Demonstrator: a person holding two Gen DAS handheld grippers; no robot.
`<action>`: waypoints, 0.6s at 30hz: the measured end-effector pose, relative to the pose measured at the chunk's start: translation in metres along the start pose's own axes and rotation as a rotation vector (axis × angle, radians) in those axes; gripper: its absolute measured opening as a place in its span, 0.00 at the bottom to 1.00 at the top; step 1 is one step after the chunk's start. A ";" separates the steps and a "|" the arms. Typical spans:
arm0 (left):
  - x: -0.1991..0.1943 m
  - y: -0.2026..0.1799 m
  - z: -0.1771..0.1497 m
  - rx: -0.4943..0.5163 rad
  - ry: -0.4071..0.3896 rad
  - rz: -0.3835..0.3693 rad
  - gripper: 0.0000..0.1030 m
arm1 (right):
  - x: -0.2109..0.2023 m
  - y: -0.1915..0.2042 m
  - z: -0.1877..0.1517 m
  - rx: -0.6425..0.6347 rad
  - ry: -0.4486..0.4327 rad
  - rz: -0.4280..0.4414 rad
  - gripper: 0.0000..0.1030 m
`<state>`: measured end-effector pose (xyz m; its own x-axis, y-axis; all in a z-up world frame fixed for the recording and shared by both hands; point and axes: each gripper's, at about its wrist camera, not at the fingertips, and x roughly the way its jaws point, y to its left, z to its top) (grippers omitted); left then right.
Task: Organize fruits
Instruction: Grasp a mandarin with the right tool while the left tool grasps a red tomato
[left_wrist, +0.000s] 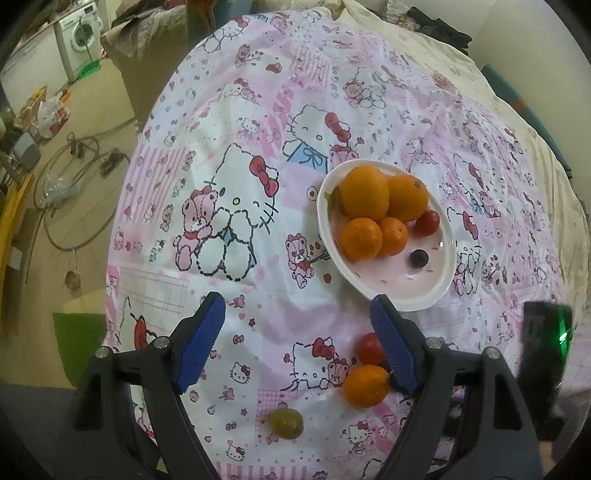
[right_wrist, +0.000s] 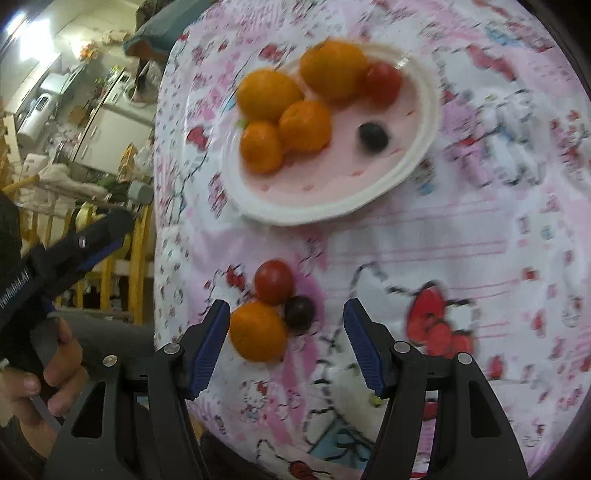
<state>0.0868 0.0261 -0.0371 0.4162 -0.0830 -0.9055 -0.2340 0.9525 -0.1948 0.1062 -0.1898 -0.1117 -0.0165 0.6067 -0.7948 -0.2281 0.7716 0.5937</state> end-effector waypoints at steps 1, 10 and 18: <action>0.001 0.000 0.000 -0.004 0.005 -0.004 0.76 | 0.007 0.004 -0.002 -0.010 0.022 0.008 0.63; 0.006 -0.007 0.001 0.010 0.013 0.002 0.76 | 0.025 0.012 -0.005 -0.031 0.084 -0.034 0.60; 0.010 -0.012 -0.001 0.031 0.011 0.032 0.76 | 0.027 0.006 -0.007 0.052 0.121 0.033 0.52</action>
<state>0.0930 0.0139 -0.0439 0.3992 -0.0549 -0.9152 -0.2201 0.9633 -0.1538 0.0977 -0.1700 -0.1310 -0.1413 0.6064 -0.7825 -0.1746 0.7627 0.6227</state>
